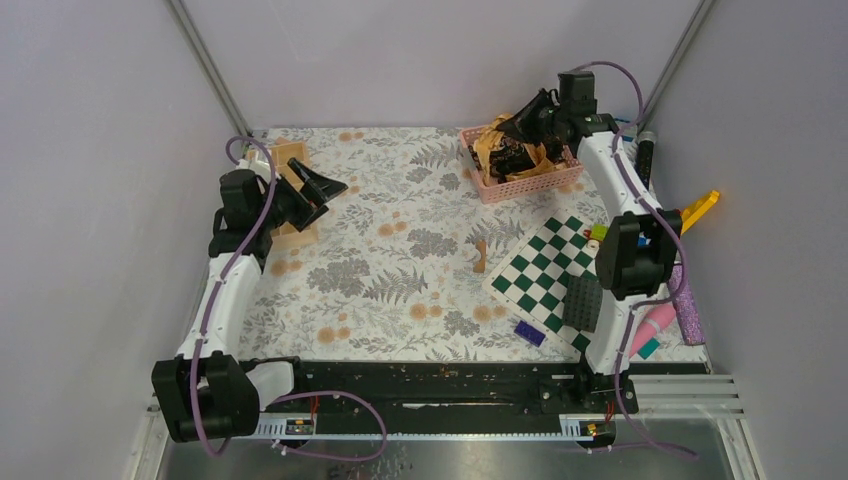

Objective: Roll the ties
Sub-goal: Place the tie at the center of the board.

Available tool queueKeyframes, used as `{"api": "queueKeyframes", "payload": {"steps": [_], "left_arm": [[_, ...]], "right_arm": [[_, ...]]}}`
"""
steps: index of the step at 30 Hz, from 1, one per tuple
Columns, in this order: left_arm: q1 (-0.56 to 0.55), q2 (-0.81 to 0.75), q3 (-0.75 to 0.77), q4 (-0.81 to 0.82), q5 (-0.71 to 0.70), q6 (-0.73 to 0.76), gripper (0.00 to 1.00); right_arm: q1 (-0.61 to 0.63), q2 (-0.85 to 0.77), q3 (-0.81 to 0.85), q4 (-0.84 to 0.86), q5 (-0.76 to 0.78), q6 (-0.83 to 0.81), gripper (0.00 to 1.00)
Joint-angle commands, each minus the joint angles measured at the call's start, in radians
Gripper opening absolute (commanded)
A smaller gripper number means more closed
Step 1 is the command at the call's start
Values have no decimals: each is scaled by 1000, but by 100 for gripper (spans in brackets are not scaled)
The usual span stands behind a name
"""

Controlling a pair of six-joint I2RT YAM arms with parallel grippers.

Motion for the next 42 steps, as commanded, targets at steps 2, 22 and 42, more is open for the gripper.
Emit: {"api": "queueKeyframes", "payload": {"steps": [2, 22, 42], "left_arm": [[-26, -25, 49, 37, 24, -6, 99], [-78, -66, -5, -4, -3, 4, 99], [-281, 56, -10, 51, -115, -10, 98]], "right_arm": [[110, -211, -33, 51, -123, -156, 0], [514, -788, -1122, 120, -4, -284, 0], [671, -980, -1263, -400, 220, -150, 3]]}}
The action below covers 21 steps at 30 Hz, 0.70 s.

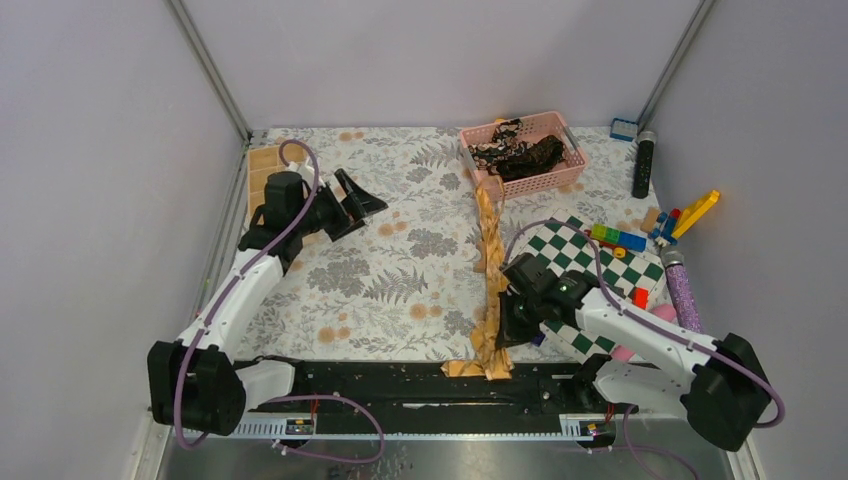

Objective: Roll the ties
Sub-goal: Place the tie at the center of the board.

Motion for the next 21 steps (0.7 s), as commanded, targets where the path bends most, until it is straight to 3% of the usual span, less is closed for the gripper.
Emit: {"api": "queueKeyframes", "payload": {"steps": [1, 3, 5, 9, 17, 21], "left_arm": [[-30, 40, 1, 76, -46, -9, 98], [-41, 57, 2, 86, -46, -14, 98], [-49, 68, 2, 94, -48, -15, 98], [-59, 79, 8, 100, -44, -19, 98], [-70, 72, 7, 99, -42, -9, 98], [-129, 87, 26, 102, -92, -2, 98]], "right_arm": [[37, -87, -33, -147, 53, 80, 6], [39, -118, -33, -192, 76, 92, 15], [39, -143, -15, -221, 123, 99, 33], [39, -156, 61, -221, 248, 115, 58], [14, 52, 353, -213, 611, 11, 78], [-105, 111, 394, -119, 558, -8, 77]]}}
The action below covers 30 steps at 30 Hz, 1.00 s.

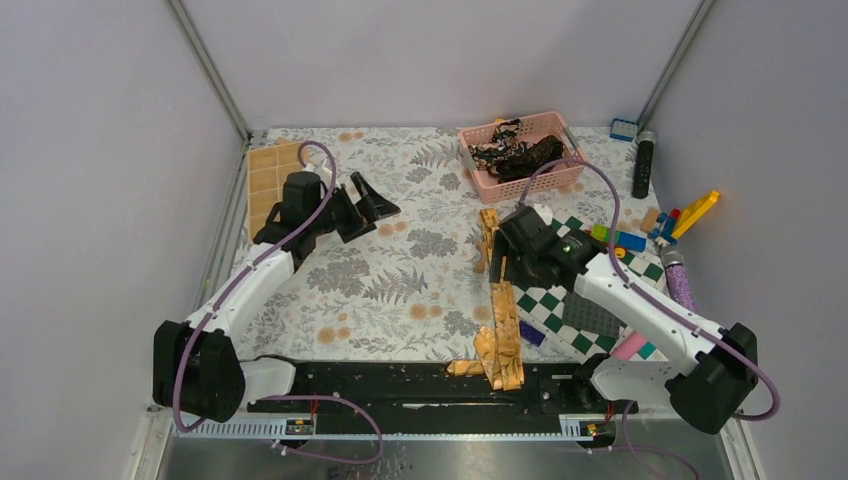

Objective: Roll the ties
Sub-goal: Place the tie at the center of the board, then flatten out the tie at the center of the board.

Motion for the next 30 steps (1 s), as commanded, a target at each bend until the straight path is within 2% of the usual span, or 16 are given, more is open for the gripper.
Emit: {"api": "queueKeyframes", "payload": {"steps": [1, 6, 12, 14, 18, 24, 30], "left_arm": [[-86, 16, 35, 56, -88, 15, 98], [-261, 150, 104, 133, -181, -38, 93], [-400, 458, 287, 212, -203, -68, 79], [-416, 559, 365, 235, -213, -71, 75], [-429, 703, 478, 274, -216, -59, 74], [-430, 830, 602, 280, -227, -49, 73], [-432, 925, 677, 302, -222, -79, 67]], "right_arm": [[-148, 39, 35, 91, 54, -33, 77], [-244, -16, -21, 150, 17, 7, 76], [-281, -140, -101, 142, -34, 59, 75], [-282, -188, -113, 123, -57, 66, 74], [-284, -275, -122, 69, -47, 71, 74], [-283, -374, -132, 20, -19, 82, 74], [-284, -399, -134, 6, -28, 88, 74]]}}
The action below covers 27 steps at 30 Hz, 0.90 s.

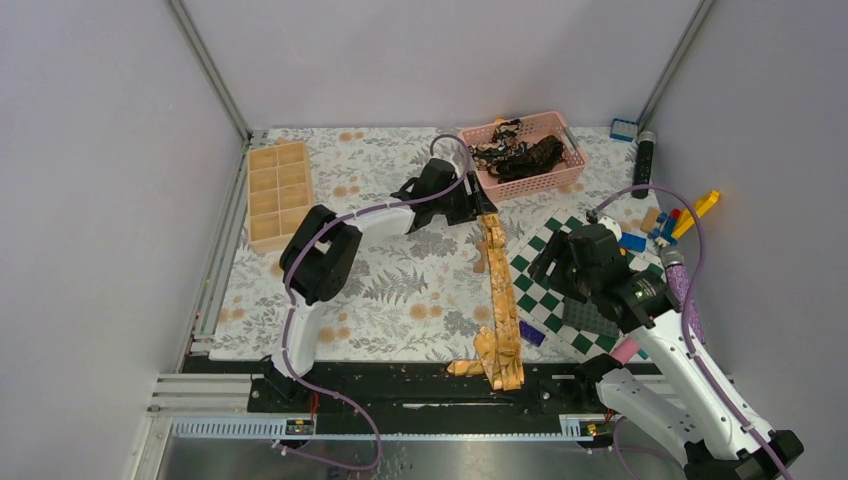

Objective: Roll the ties
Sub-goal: Flatten out the tie at the center of the board.

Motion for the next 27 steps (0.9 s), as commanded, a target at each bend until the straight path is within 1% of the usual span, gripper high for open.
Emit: {"api": "queueKeyframes", "payload": {"steps": [1, 4, 8, 16, 22, 27], "left_arm": [[-4, 50, 77, 67, -14, -25, 66], [-8, 70, 82, 65, -18, -45, 63], [-17, 75, 65, 71, -40, -63, 63], [-40, 124, 74, 134, -41, -136, 62], [-50, 150, 88, 140, -43, -160, 62], [-51, 159, 86, 180, -39, -186, 62]], "right_arm": [[-6, -15, -8, -27, 17, 20, 74], [-6, -22, -16, -28, 16, 26, 73], [-6, -23, -23, -28, 13, 26, 73], [-6, -36, -32, -27, 13, 20, 74], [-6, -49, -42, -28, 13, 21, 74], [-6, -52, -46, -28, 10, 17, 74]]}}
